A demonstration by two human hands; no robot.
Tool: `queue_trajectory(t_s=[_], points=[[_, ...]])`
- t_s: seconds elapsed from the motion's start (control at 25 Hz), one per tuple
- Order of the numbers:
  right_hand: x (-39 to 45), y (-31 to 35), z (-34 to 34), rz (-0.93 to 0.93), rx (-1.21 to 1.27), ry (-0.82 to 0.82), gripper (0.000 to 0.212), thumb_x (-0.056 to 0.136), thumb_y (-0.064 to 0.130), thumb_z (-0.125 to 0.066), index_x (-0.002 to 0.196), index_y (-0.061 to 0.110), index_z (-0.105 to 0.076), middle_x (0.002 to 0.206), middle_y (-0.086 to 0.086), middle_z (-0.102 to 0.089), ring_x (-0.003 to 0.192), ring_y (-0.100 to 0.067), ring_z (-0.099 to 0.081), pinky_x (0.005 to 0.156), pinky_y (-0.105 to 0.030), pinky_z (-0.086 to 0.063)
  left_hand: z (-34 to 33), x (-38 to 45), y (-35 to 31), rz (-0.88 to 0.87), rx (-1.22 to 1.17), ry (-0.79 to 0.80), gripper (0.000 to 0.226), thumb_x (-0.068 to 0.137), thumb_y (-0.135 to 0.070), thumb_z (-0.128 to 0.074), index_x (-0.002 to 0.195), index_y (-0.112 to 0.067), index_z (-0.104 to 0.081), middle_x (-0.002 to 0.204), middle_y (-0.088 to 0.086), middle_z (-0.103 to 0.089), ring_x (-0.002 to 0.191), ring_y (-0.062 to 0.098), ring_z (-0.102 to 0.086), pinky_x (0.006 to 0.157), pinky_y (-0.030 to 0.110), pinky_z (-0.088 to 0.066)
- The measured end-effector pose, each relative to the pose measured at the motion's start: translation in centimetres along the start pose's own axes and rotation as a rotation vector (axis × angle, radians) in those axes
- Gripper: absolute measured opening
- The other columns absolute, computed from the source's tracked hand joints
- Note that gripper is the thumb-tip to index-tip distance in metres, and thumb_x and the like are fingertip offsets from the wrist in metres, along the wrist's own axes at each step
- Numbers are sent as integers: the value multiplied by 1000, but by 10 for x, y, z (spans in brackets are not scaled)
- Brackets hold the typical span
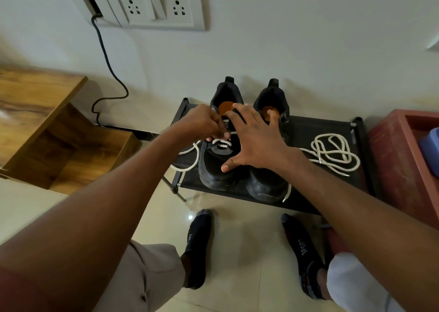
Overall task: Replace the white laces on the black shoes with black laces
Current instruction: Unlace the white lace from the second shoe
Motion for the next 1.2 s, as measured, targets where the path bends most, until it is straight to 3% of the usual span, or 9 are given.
queue_trajectory(t_s=[0.12,0.32,0.48,0.64,0.72,0.88,1.04,1.12,1.2], points=[[1,-2,0,-21,6,19,140,56,83,-81,164,27,-12,173,2,-3,161,-25,-1,119,-72,-9,6,-7,1,63,-80,-22,9,86,-14,-84,84,-9,-77,67,0,-71,69,13,-65,47,15,-43],[1,-4,-3,-35,13,47,142,55,83,-81,164,27,-10,174,4,-1,161,-24,0,120,-72,-8,37,-31,14,209,-514,-131,8,97,-20,-72,94,-12,-70,92,8,-71,82,19,-68,81,35,-52],[2,-3,-5,-33,22,45,142,56,83,-81,164,28,-8,174,4,0,162,-24,0,120,-73,-8,41,-35,-18,-181,17,-379,14,92,-38,-75,91,-25,-76,68,-7,-65,59,4,-59,61,22,-45],[3,-4,-5,-32,40,53,143,55,83,-82,164,28,-7,175,4,1,162,-23,-1,120,-73,-7,-2,-11,-21,-170,453,-160,18,87,-39,-78,88,-21,-78,82,-1,-70,79,21,-69,66,35,-53],[2,-5,-5,-33,50,45,143,53,82,-82,164,29,-9,175,5,1,162,-23,-2,120,-73,-8,-2,-3,-15,-154,473,-141,17,84,-32,-82,85,-15,-78,83,0,-70,80,23,-68,67,36,-55],[1,-6,-6,-41,36,55,144,56,82,-81,165,28,-6,175,5,3,162,-22,1,121,-73,-6,12,-7,-14,-92,82,-161,15,83,-22,-86,72,-19,-75,71,-2,-70,66,9,-65,55,20,-49],[-1,-6,-5,-40,48,56,140,57,81,-82,164,30,-7,175,6,4,162,-23,3,121,-72,-4,33,-35,-13,102,-527,-291,15,95,-17,-74,86,-6,-74,91,14,-76,61,7,-66,42,12,-42],[-1,-5,-5,-34,56,54,138,57,80,-83,163,31,-10,175,6,3,162,-23,2,120,-72,-4,31,-47,-16,118,-396,-327,22,96,-27,-74,93,-6,-74,91,10,-77,68,12,-67,55,16,-48],[0,-2,-6,-30,59,58,137,57,79,-83,163,32,-11,175,6,2,162,-23,2,120,-73,-4,22,-50,-22,60,98,-348,26,88,-45,-78,94,-20,-73,88,-2,-74,81,15,-68,86,35,-45]])
Point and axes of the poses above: each hand's wrist, its own x-axis towards the middle knuckle, its own z-axis out of the back of the hand, y = z × x, the point moved 6 cm from there along x, towards the middle knuckle
